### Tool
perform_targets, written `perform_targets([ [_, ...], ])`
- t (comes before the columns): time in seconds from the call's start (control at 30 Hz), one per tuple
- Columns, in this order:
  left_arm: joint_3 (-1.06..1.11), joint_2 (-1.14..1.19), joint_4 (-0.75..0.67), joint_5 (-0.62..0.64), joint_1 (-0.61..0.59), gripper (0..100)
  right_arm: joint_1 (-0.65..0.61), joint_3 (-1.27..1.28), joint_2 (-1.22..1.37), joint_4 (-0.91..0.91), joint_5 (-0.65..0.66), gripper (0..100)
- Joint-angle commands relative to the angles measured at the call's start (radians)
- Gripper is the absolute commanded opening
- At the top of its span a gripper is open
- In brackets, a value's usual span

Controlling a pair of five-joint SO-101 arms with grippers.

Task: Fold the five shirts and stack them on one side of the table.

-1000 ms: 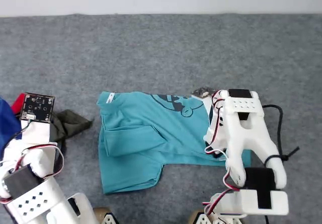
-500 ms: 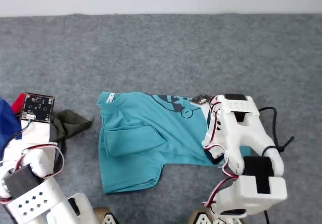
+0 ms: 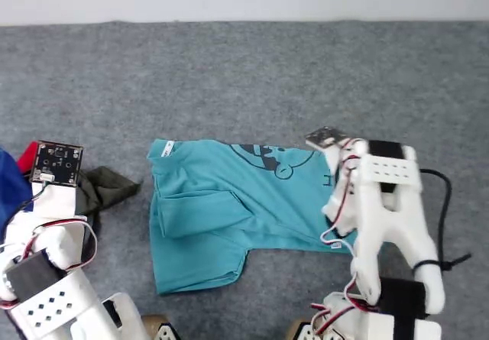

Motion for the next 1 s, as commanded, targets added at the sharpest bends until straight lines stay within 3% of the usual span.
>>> perform_targets([
  [0.0,-0.013,-0.008,-0.025,-0.006,0.0,2,0.102,-0.003,0.035,-0.064,0.058,0.9],
  [0.27,-0.013,-0.008,-0.025,-0.006,0.0,2,0.176,-0.011,0.297,-0.139,0.092,0.9],
  [0.5,-0.021,-0.008,-0.021,-0.006,0.0,2,0.197,-0.08,0.174,-0.035,0.092,0.9],
  [0.73,-0.09,-0.008,-0.017,-0.006,-0.006,2,0.018,-0.114,-0.004,0.094,0.063,0.9],
  [0.97,-0.125,-0.008,0.117,-0.005,-0.069,2,-0.223,-0.114,0.005,0.028,-0.189,0.9],
])
